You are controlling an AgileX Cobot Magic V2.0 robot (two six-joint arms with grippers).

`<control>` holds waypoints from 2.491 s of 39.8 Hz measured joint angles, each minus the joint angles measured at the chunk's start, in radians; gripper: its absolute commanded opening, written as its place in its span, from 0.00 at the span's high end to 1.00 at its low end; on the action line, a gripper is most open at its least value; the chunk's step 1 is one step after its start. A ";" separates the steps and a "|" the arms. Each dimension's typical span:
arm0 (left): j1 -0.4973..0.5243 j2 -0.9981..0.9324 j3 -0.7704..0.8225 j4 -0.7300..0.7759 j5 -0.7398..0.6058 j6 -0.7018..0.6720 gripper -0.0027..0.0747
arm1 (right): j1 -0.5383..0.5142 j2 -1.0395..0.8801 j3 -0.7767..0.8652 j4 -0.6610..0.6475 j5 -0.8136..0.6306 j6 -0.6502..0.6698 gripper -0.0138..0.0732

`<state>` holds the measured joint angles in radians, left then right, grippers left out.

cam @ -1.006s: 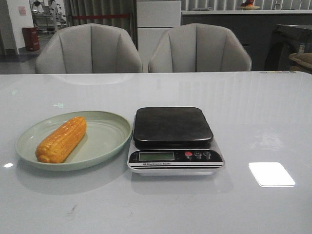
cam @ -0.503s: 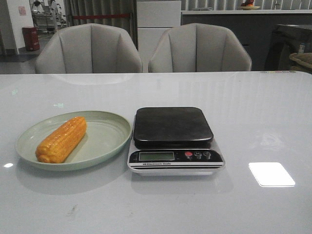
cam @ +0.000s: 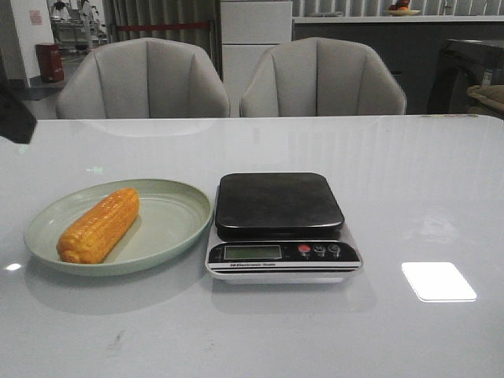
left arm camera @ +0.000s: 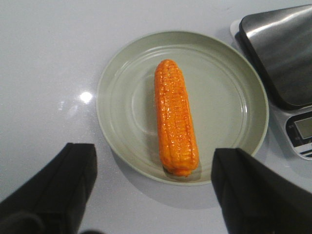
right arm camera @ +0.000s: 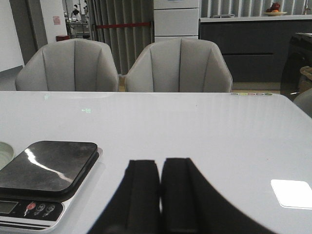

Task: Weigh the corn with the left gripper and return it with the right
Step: 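Lower the left gripper onto the corn cob on the plate and grasp it, then carry the corn cob with the left gripper onto the scale and release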

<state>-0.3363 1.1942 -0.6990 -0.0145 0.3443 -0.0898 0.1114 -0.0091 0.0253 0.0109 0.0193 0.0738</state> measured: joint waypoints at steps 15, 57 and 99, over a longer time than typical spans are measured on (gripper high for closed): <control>-0.043 0.339 -0.149 -0.017 -0.008 0.000 0.26 | 0.000 0.000 0.000 0.000 0.000 0.000 0.65; -0.078 0.577 -0.459 -0.110 0.134 0.000 0.82 | 0.000 0.000 0.000 0.000 0.000 0.000 0.65; -0.353 0.818 -0.694 -0.391 0.005 0.000 0.23 | 0.000 0.000 0.000 0.000 0.000 0.000 0.65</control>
<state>-0.6893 2.0127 -1.3929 -0.4058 0.3491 -0.0898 0.1114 -0.0091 0.0253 0.0109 0.0193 0.0738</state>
